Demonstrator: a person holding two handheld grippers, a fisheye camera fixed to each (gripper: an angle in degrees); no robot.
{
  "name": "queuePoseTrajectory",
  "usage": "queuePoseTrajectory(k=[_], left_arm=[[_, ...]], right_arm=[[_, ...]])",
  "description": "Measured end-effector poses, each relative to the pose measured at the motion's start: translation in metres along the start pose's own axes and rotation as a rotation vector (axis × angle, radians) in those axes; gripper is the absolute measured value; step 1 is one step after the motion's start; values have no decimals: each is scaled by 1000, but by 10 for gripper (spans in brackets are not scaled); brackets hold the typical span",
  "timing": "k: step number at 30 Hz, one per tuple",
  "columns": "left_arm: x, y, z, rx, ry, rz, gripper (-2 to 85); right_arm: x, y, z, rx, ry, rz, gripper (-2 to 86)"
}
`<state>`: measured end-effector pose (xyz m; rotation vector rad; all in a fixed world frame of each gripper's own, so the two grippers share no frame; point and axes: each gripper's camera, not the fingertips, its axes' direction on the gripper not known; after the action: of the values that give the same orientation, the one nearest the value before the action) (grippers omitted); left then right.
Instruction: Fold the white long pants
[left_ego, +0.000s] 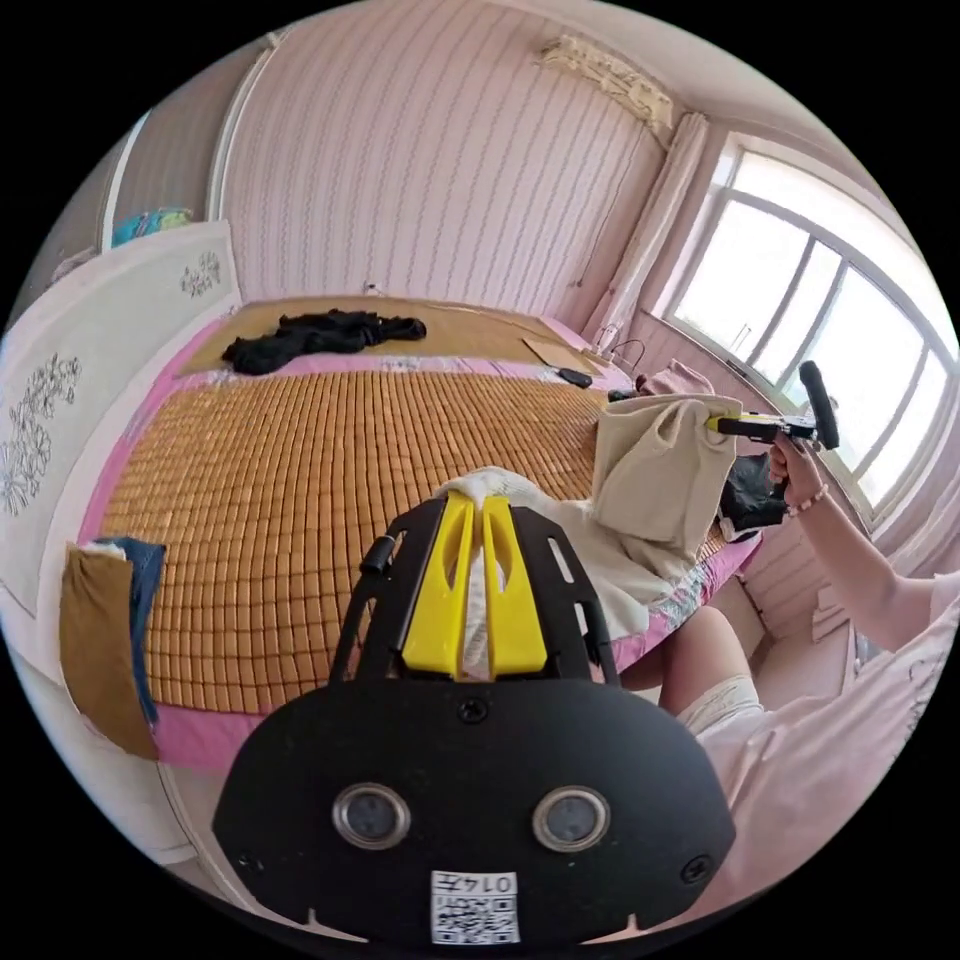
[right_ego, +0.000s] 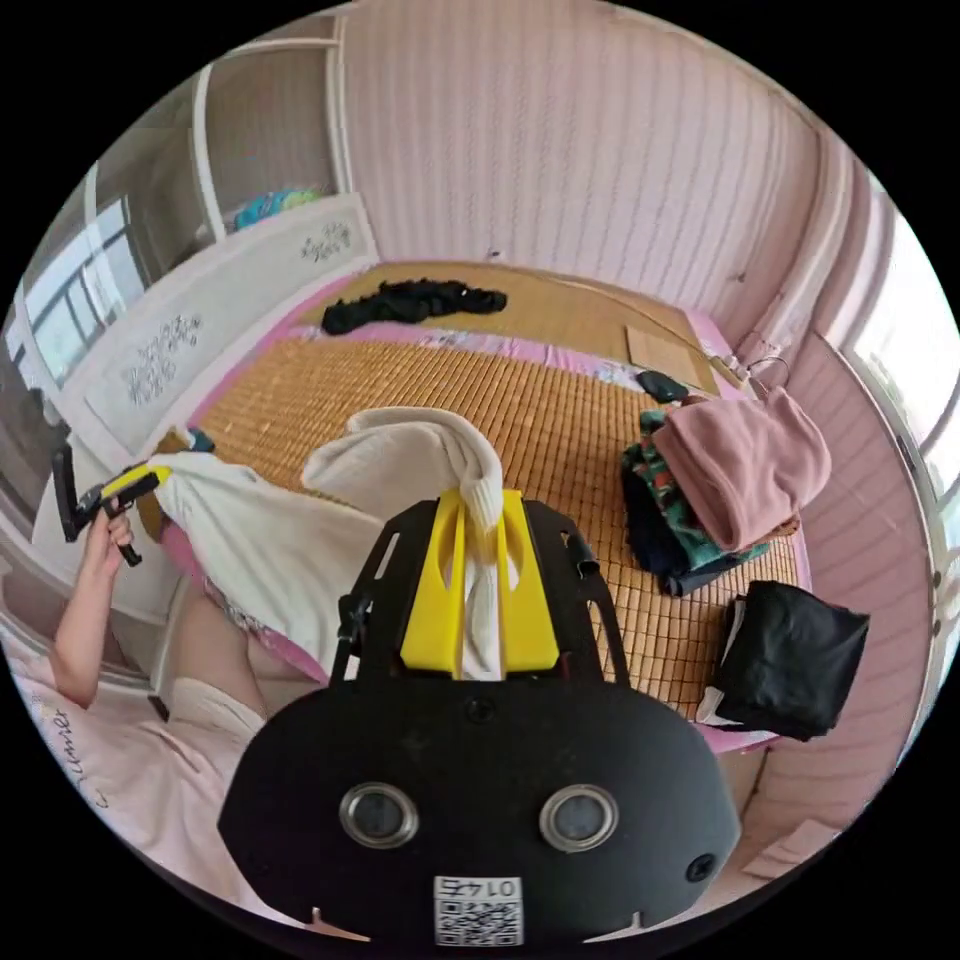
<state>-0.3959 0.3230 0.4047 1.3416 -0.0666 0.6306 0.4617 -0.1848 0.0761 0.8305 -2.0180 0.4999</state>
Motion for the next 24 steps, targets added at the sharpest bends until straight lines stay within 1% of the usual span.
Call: queuePoseTrajectory(k=[1, 3, 4, 5, 7, 8, 9, 10, 11, 12, 13, 14, 15, 16, 19, 21, 22, 24], left_arm=[[7, -12, -24, 78, -8, 68, -10], [11, -12, -64, 187, -17, 123, -9], [7, -1, -89, 242, -30, 127, -9], [3, 8, -101, 262, -42, 120, -9], [-25, 62, -137, 268, -99, 40, -7], [-34, 79, -142, 253, -113, 14, -5], [-53, 117, -142, 188, -142, -45, -1], [-75, 157, -132, 66, -195, -163, -1], [-86, 178, -126, 0, -244, -244, -1], [-104, 221, -115, -108, -349, -397, -2], [-117, 261, -108, -183, -364, -537, -2], [-122, 278, -107, -199, -334, -597, -1], [-128, 306, -107, -195, -268, -714, 3], [-130, 324, -111, -149, -226, -795, 8], [-128, 335, -117, -31, -183, -841, 40], [-130, 328, -110, -46, -172, -827, 57], [-131, 321, -103, -68, -175, -813, 70], [-134, 313, -93, -71, -160, -819, 95]], right_arm=[[20, 0, -23, 54, 9, 44, 52], [89, 19, -102, 221, 64, 180, 53], [104, 28, -116, 239, 71, 203, 53], [132, 47, -134, 245, 78, 250, 54], [167, 84, -142, 228, 112, 338, 59], [186, 112, -136, 199, 147, 399, 68], [203, 142, -122, 153, 171, 473, 82], [212, 157, -112, 123, 177, 512, 89], [227, 187, -86, 38, 178, 591, 102], [238, 216, -56, -72, 171, 678, 102], [241, 229, -41, -121, 160, 710, 102], [239, 248, -16, -182, 123, 740, 101], [230, 257, 4, -226, 99, 748, 101], [224, 257, 12, -239, 95, 738, 101], [170, 222, 47, -267, 99, 567, 105], [99, 169, 78, -273, 32, 339, 113], [76, 156, 86, -273, 2, 269, 114], [-41, 110, 120, -295, -104, -54, 124]])
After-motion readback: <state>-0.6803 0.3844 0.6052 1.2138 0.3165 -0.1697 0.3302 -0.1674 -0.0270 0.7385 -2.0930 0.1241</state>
